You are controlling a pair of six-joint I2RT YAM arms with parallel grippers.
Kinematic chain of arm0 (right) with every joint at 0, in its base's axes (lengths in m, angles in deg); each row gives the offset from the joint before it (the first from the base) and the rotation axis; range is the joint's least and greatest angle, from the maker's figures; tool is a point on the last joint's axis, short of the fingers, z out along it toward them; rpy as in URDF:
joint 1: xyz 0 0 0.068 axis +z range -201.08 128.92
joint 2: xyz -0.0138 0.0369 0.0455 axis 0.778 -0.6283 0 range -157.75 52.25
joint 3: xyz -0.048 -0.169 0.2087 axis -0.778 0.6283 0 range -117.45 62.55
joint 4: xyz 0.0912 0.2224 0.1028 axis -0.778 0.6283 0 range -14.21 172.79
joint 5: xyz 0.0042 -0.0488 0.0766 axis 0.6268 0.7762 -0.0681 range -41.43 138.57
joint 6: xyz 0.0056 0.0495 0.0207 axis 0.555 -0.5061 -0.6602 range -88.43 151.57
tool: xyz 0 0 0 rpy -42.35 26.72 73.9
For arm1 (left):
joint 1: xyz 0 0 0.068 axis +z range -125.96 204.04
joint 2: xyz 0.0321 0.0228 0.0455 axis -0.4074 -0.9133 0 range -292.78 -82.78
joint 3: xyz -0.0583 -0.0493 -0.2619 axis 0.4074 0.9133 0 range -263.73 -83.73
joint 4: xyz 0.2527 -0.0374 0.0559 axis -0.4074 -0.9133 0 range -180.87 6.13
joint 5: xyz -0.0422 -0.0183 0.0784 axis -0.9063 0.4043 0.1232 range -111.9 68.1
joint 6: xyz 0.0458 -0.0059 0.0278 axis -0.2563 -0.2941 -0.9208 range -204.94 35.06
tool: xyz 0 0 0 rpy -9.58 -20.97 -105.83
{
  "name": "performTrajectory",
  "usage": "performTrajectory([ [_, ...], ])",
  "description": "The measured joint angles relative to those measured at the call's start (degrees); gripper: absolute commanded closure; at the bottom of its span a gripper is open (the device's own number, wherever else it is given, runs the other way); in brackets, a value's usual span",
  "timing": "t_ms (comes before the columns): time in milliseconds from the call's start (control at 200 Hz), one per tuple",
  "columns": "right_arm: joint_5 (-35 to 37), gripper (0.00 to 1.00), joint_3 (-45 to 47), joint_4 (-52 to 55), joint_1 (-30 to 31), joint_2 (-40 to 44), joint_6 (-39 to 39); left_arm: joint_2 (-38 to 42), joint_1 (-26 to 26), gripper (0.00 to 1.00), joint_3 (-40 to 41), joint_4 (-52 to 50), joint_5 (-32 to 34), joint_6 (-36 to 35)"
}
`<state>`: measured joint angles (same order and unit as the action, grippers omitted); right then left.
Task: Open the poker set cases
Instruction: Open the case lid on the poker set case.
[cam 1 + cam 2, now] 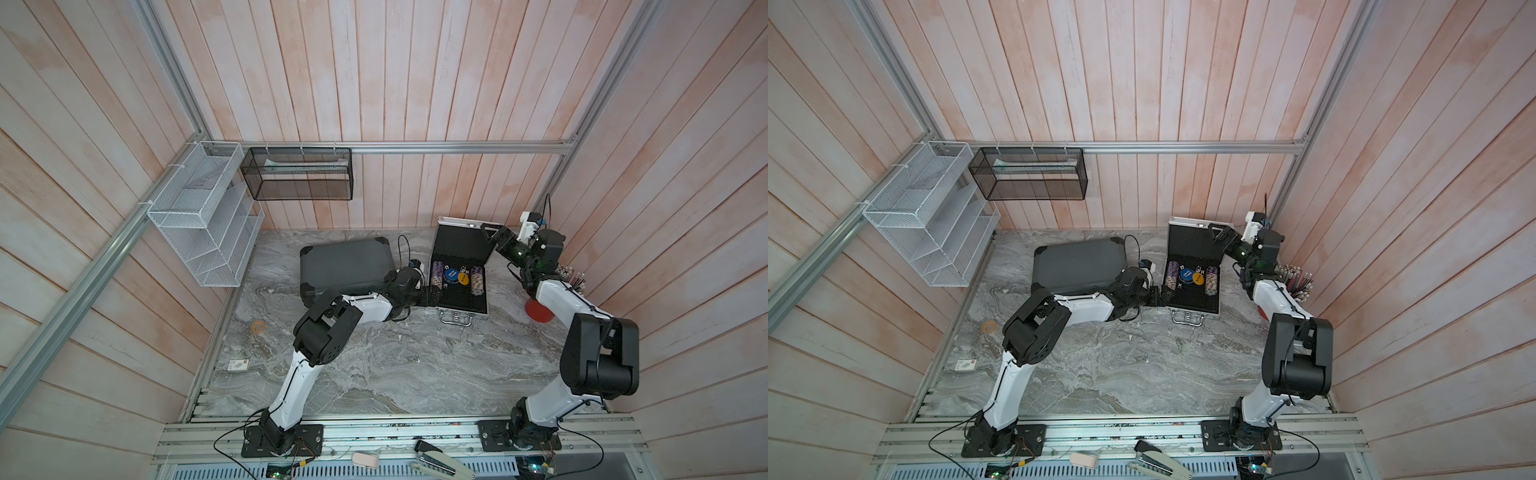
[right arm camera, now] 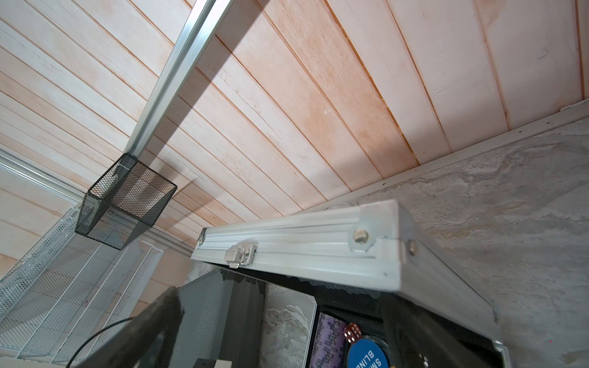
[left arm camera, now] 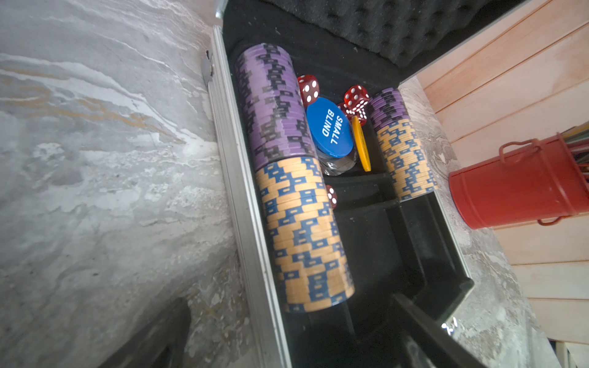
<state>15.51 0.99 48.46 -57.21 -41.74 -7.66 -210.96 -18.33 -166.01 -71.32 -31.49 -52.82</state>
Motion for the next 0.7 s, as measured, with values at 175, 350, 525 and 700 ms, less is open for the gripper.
performTrajectory([
  [175, 0.17, 0.02, -1.77, -1.36, 0.00, -2.56, -0.70, 0.00, 0.00, 0.01, 0.00, 0.07, -0.50, 0.22],
  [350, 0.17, 0.02, -2.93, -1.62, 0.00, -4.39, -1.29, 0.00, 0.07, 0.02, 0.02, 0.11, -0.57, 0.48],
  [525, 0.17, 0.02, -4.94, -1.75, 0.00, -5.68, -1.73, 0.00, 0.22, 0.02, 0.28, 0.52, -0.68, 0.70],
  [700, 0.61, 0.02, -7.23, -1.88, 0.00, -7.37, -2.71, 0.00, 0.39, 0.02, 0.57, 1.11, -1.11, 1.29],
])
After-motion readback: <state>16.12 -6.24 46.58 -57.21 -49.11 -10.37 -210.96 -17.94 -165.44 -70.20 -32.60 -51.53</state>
